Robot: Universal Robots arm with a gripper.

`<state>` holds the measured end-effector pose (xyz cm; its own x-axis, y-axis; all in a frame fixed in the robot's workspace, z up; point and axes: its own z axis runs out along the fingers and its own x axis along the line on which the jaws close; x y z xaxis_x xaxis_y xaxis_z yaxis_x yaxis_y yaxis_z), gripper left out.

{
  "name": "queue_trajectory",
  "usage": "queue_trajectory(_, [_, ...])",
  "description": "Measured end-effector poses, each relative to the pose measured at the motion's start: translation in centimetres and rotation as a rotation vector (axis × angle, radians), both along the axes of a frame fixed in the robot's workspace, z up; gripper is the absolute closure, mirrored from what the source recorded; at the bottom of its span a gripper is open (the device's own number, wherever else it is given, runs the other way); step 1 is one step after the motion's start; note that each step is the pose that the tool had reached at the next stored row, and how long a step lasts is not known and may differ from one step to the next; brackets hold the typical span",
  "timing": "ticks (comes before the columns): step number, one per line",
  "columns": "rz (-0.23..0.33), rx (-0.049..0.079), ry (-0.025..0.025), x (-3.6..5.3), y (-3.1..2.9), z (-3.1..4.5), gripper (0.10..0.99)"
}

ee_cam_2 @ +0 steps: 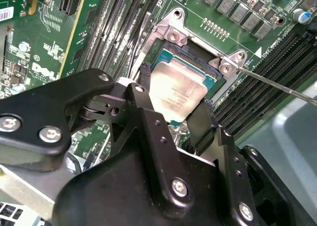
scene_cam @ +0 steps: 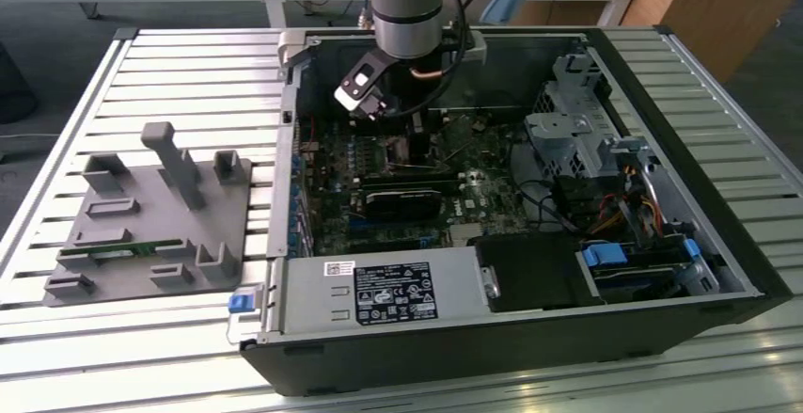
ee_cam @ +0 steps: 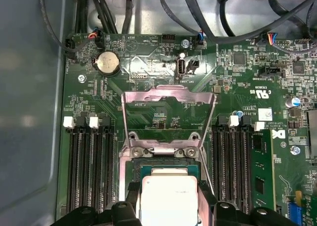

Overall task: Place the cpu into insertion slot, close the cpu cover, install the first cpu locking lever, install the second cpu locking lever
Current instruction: 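Place the cpu into insertion slot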

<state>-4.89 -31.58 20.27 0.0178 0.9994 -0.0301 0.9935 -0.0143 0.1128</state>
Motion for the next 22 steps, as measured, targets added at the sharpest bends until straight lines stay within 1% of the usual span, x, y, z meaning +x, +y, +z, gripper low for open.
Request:
queue_trajectory(4, [0.000,0.000,0.0000,0.00,0.02,-0.32,0.545])
queue_trajectory(8, [0.000,0.000,0.0004,0.00,0.04,-0.46,0.545])
queue_trajectory(11, [0.000,0.000,0.0020,0.00,0.08,-0.68,0.545])
queue_trajectory(19, [0.007,0.000,0.0035,-0.01,0.25,-1.02,0.545])
queue_trajectory(22, [0.007,-0.001,0.0051,-0.02,0.25,-1.20,0.545])
